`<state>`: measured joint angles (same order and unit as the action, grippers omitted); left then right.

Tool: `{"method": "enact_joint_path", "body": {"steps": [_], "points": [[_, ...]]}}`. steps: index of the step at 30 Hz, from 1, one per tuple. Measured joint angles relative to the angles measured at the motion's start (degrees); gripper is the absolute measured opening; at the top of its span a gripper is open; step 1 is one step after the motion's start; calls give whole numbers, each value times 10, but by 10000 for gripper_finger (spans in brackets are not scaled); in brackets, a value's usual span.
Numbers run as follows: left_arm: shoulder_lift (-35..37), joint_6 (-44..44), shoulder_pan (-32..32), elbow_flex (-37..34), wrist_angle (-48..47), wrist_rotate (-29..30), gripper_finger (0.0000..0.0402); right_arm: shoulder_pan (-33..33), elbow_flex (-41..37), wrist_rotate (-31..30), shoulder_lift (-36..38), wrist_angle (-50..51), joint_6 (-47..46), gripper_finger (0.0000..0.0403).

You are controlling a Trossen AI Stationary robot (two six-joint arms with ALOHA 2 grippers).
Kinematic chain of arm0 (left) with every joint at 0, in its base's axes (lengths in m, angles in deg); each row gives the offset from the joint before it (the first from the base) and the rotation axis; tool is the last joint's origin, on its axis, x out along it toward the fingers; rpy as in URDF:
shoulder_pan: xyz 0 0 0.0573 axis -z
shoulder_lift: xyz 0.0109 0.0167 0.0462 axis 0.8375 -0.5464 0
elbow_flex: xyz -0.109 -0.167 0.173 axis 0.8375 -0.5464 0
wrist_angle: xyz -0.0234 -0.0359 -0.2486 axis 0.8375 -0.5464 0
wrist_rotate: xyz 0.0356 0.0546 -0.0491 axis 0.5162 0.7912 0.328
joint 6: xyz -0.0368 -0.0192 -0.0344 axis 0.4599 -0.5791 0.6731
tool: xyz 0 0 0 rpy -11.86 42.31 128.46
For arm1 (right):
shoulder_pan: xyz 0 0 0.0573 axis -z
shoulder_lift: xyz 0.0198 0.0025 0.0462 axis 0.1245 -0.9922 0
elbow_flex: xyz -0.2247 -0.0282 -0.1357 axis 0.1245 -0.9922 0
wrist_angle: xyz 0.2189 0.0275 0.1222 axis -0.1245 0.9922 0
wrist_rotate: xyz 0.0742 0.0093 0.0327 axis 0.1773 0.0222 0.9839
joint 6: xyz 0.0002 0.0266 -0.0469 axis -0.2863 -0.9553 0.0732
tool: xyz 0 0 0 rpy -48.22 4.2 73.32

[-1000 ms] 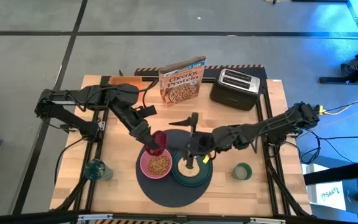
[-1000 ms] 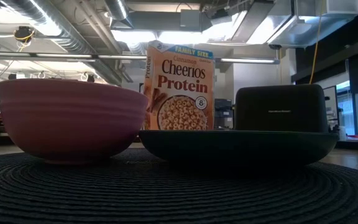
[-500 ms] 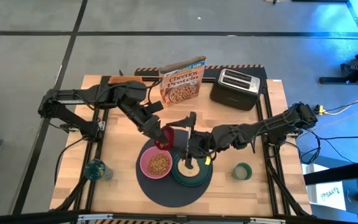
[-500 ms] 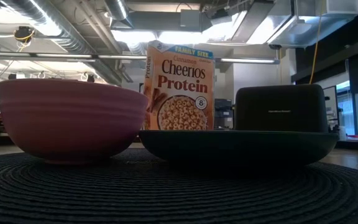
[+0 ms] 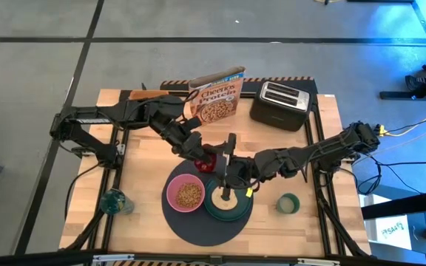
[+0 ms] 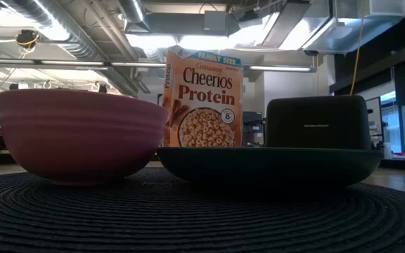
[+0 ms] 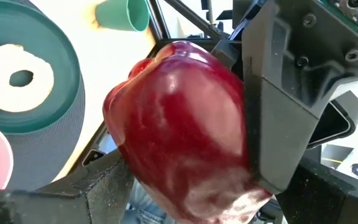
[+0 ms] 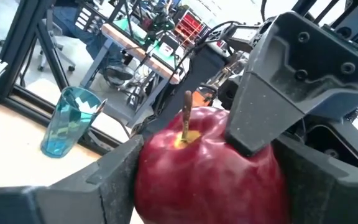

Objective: Arrange a breakfast setting
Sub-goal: Put the apple on the green plate

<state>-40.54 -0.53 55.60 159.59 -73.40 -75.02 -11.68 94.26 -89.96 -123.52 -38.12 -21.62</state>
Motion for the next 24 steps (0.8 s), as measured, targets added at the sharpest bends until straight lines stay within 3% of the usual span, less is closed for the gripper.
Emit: {"method": "enact_joint_path", "body": {"steps": [7, 18, 24], "points": [[0, -1, 0, 0, 4, 8, 335, 0, 0, -4, 3, -5, -2, 294], [8, -49, 2, 0, 39, 53, 393, 2, -1, -29, 18, -14, -56, 289], [9, -50, 6, 1, 64, 47, 396, 2, -1, -45, 38, -7, -58, 289]]}}
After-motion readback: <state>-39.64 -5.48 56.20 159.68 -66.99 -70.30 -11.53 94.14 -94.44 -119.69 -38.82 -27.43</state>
